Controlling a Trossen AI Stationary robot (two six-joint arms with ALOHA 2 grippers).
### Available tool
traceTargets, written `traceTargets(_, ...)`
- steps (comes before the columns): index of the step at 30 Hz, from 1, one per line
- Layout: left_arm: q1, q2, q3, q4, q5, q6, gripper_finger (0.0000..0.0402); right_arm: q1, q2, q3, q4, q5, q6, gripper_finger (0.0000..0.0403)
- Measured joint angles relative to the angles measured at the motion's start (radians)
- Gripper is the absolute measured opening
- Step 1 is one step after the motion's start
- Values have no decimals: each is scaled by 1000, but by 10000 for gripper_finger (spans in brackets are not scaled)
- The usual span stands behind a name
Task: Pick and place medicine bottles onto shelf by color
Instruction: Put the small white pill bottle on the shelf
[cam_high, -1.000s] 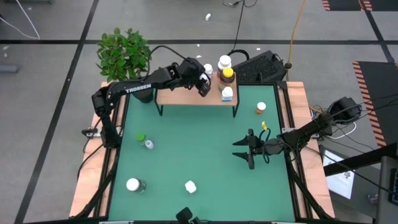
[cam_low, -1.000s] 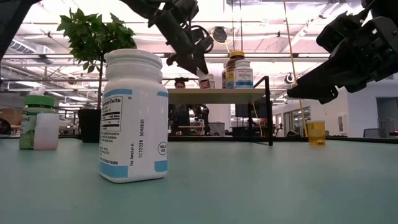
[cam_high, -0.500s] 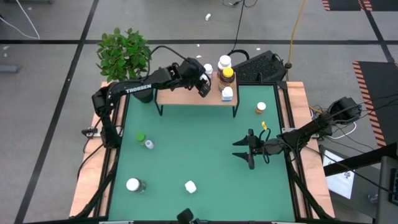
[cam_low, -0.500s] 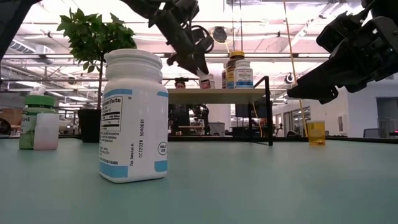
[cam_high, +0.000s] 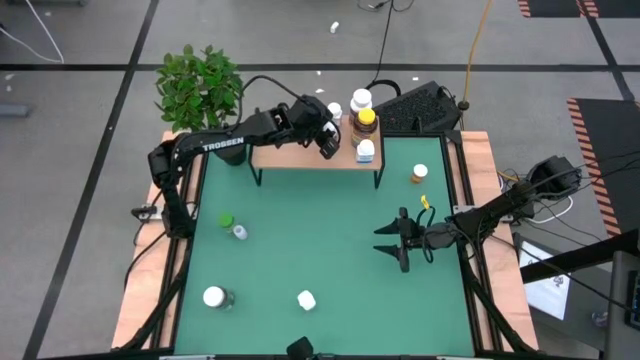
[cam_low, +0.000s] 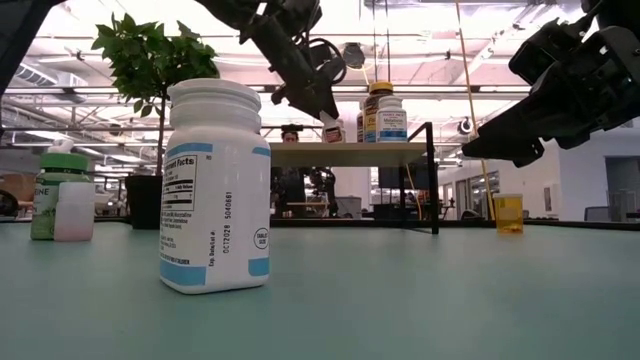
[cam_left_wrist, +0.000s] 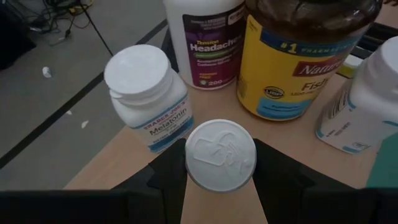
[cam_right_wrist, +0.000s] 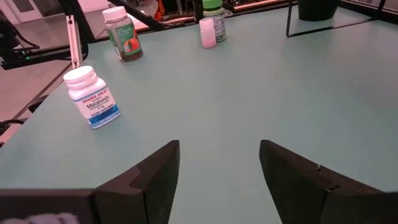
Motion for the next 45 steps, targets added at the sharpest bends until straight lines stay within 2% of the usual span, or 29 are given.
traceTargets(15, 4, 1, -30, 39, 0, 3, 161, 0, 0, 0, 0, -2, 0, 215)
traceTargets(36, 8, -4, -30, 43, -5, 6, 249, 0, 0, 0, 0, -3, 0, 215)
traceTargets(45, -16, -114, -28, -19, -11, 22, 268, 2, 0, 0, -8, -3, 7, 215)
